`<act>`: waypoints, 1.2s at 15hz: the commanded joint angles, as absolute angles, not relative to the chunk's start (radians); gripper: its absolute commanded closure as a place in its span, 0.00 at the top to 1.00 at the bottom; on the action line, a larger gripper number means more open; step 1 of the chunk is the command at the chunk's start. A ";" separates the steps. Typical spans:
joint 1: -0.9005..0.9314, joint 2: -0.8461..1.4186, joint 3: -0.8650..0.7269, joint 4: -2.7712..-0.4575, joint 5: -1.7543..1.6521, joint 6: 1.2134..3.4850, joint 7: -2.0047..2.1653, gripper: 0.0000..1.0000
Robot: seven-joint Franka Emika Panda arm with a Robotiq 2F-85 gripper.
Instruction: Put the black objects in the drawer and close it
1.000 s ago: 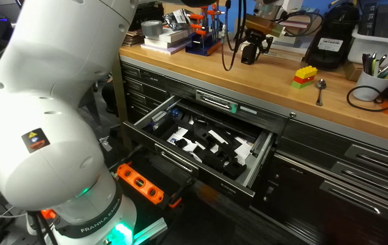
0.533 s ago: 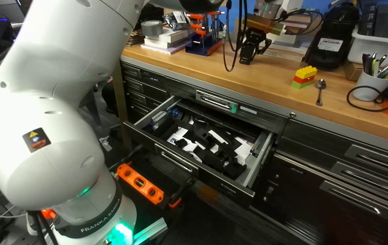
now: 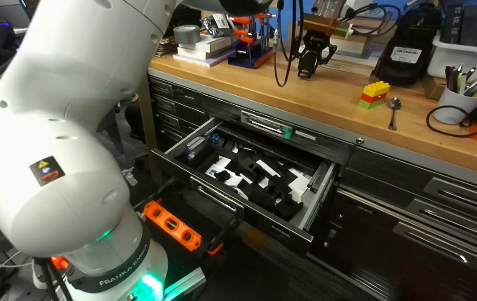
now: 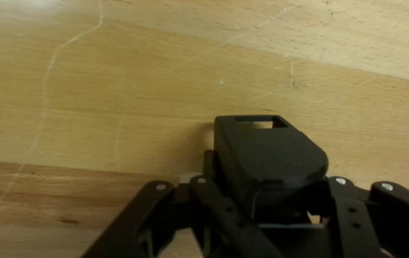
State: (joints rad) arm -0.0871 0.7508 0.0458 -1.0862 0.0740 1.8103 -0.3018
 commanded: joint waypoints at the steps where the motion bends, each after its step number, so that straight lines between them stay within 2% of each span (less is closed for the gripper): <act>1: -0.063 0.669 0.007 -1.115 0.014 1.786 -0.218 0.28; 6: -0.034 0.501 -0.032 -1.283 -0.054 1.814 -0.086 0.28; 18: 0.048 0.052 -0.034 -1.881 -0.194 1.873 0.397 0.28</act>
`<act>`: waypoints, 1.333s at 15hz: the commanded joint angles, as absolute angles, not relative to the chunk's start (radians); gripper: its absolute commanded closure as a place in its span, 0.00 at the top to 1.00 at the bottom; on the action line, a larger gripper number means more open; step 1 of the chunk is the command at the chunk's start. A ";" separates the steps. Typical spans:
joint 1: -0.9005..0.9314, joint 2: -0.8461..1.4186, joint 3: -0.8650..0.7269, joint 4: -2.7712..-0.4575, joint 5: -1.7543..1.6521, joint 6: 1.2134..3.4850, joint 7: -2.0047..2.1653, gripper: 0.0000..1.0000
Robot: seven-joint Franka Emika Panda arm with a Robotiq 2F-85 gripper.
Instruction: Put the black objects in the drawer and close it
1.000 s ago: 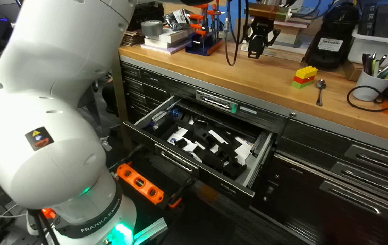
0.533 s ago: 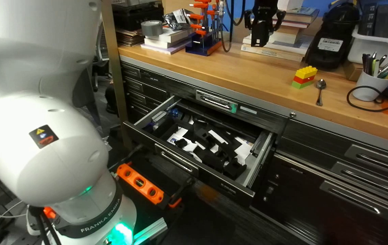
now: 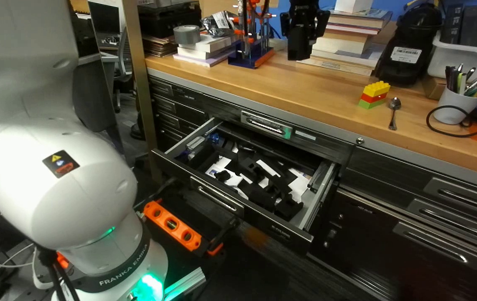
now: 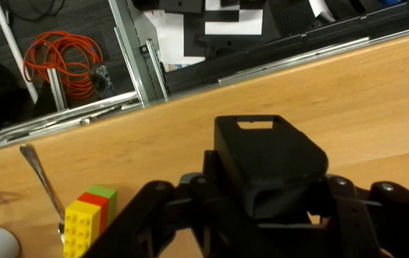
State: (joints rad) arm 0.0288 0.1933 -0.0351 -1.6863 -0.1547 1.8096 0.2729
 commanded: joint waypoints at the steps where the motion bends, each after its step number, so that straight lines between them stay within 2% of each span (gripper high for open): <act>1: 0.051 0.022 -0.028 -1.934 -0.198 1.894 0.438 0.28; 9: 0.016 -0.129 -0.006 -2.378 -0.247 2.255 0.652 0.28; 14: -0.045 -0.101 -0.038 -2.565 -0.234 2.593 0.646 0.28; 20: -0.115 -0.009 -0.099 -2.687 -0.128 2.982 0.542 0.28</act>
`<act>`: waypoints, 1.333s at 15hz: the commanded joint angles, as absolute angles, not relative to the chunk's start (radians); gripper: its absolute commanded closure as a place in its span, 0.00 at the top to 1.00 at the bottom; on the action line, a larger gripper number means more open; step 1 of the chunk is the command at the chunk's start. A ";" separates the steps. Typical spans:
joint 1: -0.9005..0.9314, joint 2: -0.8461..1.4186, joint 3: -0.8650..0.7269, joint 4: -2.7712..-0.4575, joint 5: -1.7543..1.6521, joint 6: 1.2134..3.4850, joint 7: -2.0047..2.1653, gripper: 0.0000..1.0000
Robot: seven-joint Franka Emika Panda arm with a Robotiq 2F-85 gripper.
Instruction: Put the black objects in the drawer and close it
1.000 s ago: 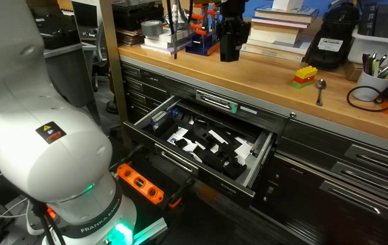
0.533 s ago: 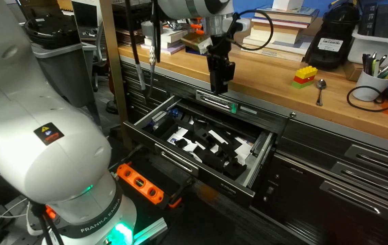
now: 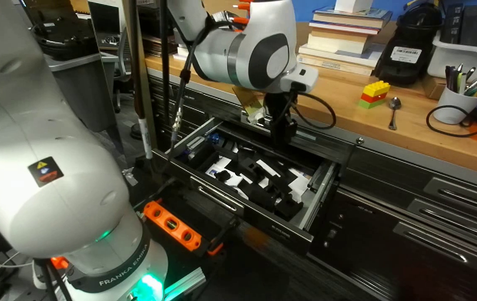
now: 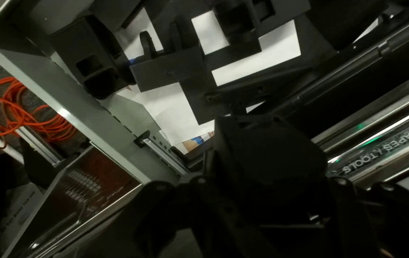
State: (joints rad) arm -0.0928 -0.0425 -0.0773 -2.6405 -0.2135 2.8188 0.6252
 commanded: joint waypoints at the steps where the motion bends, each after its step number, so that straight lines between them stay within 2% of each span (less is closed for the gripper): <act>1: -0.112 0.017 -0.105 -2.701 -0.055 3.044 0.488 0.28; 4: -0.133 0.053 0.013 -2.722 0.224 3.150 0.351 0.28; 8: -0.275 0.103 0.283 -2.609 0.570 3.104 0.155 0.28; 11: -0.354 0.135 0.381 -2.544 0.819 3.070 -0.074 0.28; 15: -0.452 0.163 0.403 -2.519 1.032 2.928 -0.353 0.28; 20: -0.524 0.215 0.367 -2.548 1.078 2.812 -0.485 0.28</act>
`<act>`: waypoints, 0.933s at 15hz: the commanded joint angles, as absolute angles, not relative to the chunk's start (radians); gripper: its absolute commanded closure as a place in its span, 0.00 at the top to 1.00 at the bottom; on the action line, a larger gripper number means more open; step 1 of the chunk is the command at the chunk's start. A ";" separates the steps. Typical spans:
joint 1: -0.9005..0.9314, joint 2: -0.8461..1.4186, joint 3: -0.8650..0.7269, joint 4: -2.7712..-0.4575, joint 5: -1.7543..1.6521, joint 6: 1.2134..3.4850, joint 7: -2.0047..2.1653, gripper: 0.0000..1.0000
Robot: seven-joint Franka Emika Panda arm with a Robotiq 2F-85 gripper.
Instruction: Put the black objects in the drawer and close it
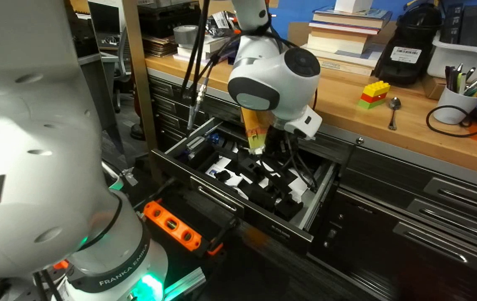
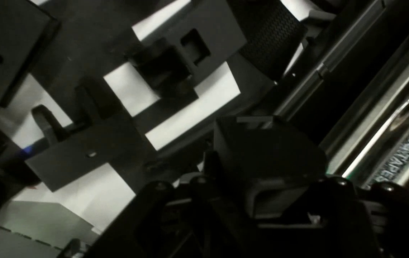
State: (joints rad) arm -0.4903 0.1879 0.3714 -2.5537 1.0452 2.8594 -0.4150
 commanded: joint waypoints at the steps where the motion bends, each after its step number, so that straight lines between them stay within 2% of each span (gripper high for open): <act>1: -0.533 0.233 0.364 -2.546 1.075 2.802 -0.498 0.28; 14: -0.550 0.387 0.318 -2.439 0.963 2.746 -0.497 0.28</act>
State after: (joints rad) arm -0.5443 0.3479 0.3387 -2.4943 1.0104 2.7808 -0.4977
